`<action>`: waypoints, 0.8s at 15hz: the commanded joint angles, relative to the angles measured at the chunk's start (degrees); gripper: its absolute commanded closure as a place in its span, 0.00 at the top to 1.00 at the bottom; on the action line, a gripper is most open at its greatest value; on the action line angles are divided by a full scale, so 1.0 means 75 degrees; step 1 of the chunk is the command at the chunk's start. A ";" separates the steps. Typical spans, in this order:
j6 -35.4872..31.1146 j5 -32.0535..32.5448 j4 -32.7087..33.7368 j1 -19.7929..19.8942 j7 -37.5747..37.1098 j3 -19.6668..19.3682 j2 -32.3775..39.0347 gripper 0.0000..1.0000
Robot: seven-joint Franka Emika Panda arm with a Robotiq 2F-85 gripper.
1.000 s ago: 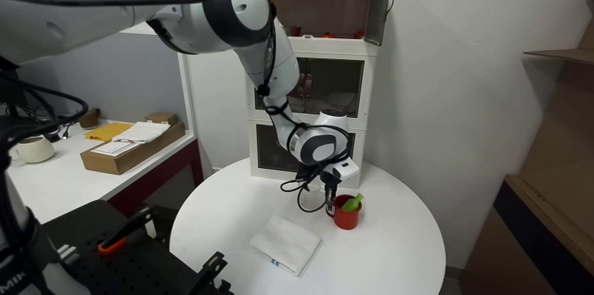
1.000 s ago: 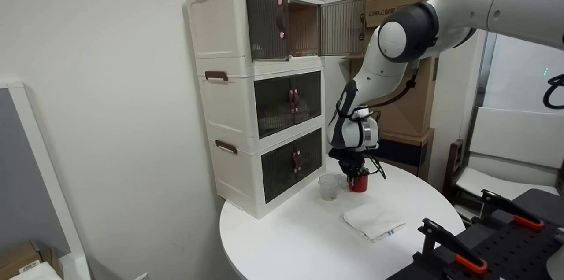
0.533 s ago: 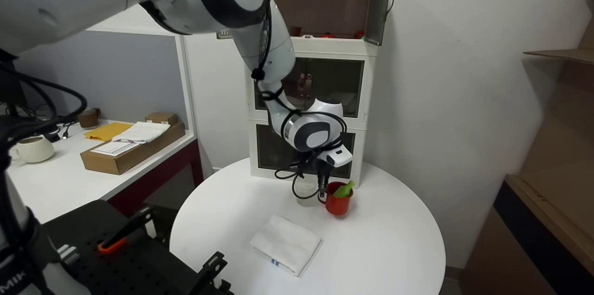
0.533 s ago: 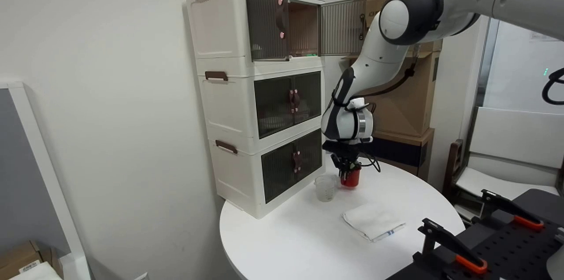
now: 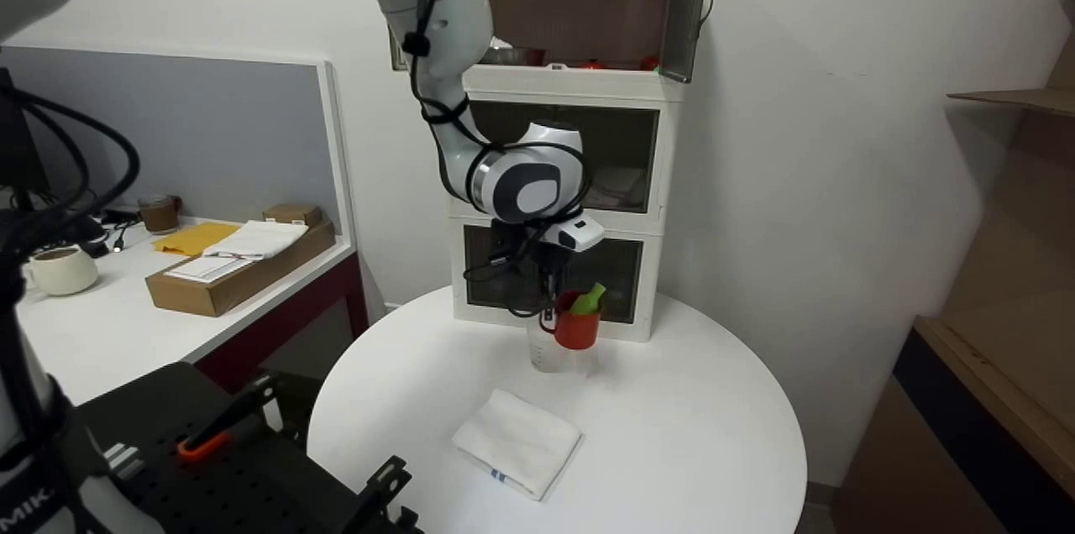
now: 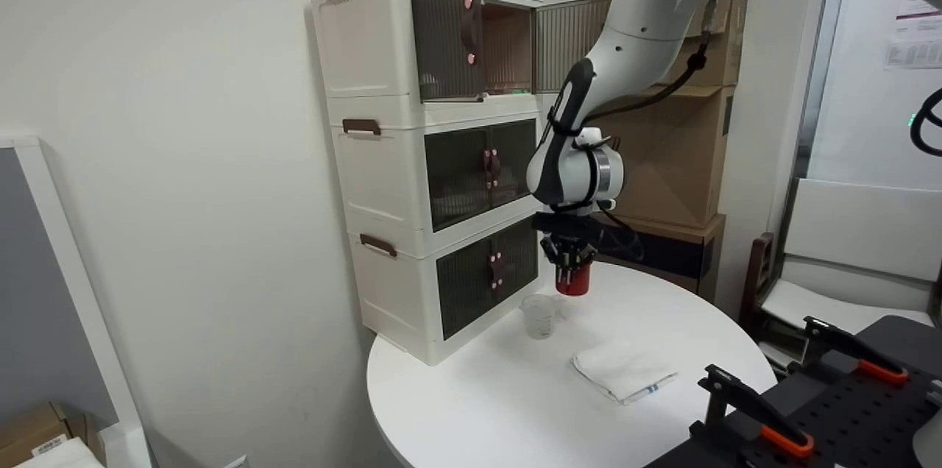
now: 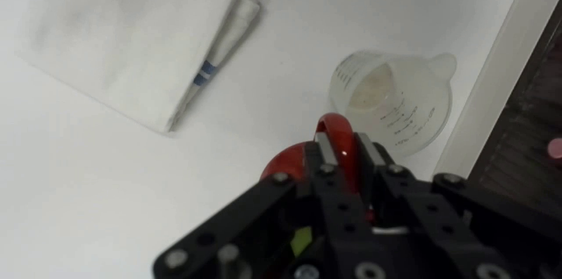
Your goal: Put the cup into the top compartment
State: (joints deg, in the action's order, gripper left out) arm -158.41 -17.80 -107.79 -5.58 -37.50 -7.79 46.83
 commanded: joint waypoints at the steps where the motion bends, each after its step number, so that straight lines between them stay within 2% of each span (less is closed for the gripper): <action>1: 0.0138 0.0608 -0.1464 -0.0373 0.0574 -0.0096 -0.1497 0.04; 4: 0.0217 0.1164 -0.2114 -0.0695 0.0779 -0.0237 -0.2489 0.04; 6: -0.0012 0.1210 -0.2433 -0.0639 0.0852 -0.0062 -0.3126 0.04; 9: -0.0060 0.0869 -0.2656 -0.0357 0.1165 0.0399 -0.3972 0.04; 12: -0.0167 0.0057 -0.2754 0.0015 0.1584 0.1012 -0.4679 0.04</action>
State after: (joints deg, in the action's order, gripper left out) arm -158.37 -12.05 -125.43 -8.48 -29.93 -4.44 18.00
